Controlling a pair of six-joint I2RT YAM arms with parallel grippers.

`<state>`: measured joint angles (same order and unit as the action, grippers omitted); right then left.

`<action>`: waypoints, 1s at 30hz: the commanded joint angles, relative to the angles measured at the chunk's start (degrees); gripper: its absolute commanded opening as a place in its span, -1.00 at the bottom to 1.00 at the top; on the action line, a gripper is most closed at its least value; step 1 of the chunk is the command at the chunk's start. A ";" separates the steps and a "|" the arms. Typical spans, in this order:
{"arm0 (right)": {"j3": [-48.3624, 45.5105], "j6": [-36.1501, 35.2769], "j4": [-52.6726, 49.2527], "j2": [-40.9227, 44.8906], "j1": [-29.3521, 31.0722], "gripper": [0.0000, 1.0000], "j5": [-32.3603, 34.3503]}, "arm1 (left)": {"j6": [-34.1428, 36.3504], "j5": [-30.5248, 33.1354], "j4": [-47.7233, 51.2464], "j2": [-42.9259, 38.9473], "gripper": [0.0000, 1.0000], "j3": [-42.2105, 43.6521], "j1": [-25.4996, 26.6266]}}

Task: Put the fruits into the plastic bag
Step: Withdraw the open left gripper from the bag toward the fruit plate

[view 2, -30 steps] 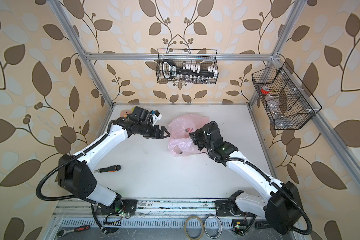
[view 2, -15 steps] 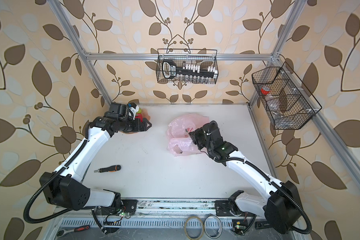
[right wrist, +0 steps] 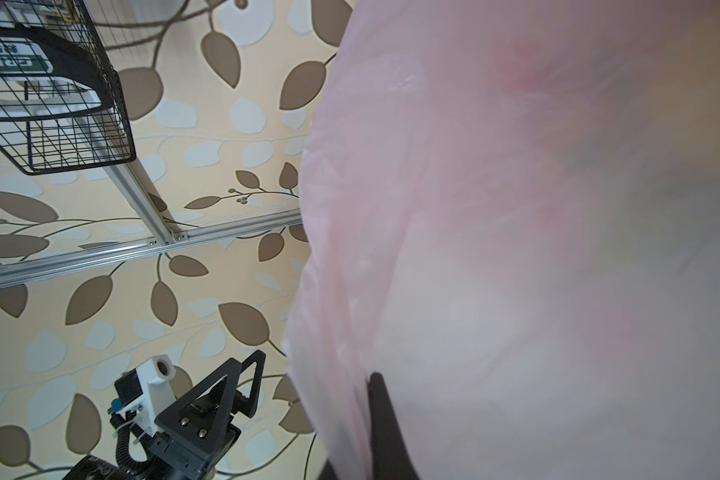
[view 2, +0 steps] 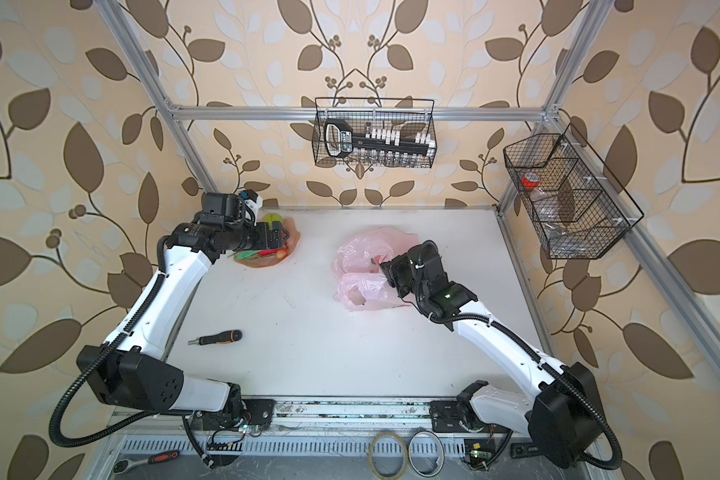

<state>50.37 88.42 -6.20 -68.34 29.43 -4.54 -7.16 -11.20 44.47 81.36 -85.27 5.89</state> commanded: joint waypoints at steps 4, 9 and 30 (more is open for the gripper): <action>1.60 0.58 0.30 0.47 -0.73 -1.00 -1.19 | -0.57 1.73 -1.48 2.33 0.98 -2.39 -0.82; 1.72 0.58 0.30 0.14 -1.09 -1.00 -1.89 | -3.09 2.59 -3.44 5.26 0.98 -2.71 -0.86; 1.80 -0.08 0.43 -1.17 -3.13 -1.00 -5.47 | -3.20 6.35 -5.49 24.99 0.98 -17.16 -4.27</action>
<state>50.48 87.79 -6.20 -68.82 26.81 -8.69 -10.48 -4.12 40.16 105.62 -99.04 2.48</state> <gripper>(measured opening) 0.047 0.990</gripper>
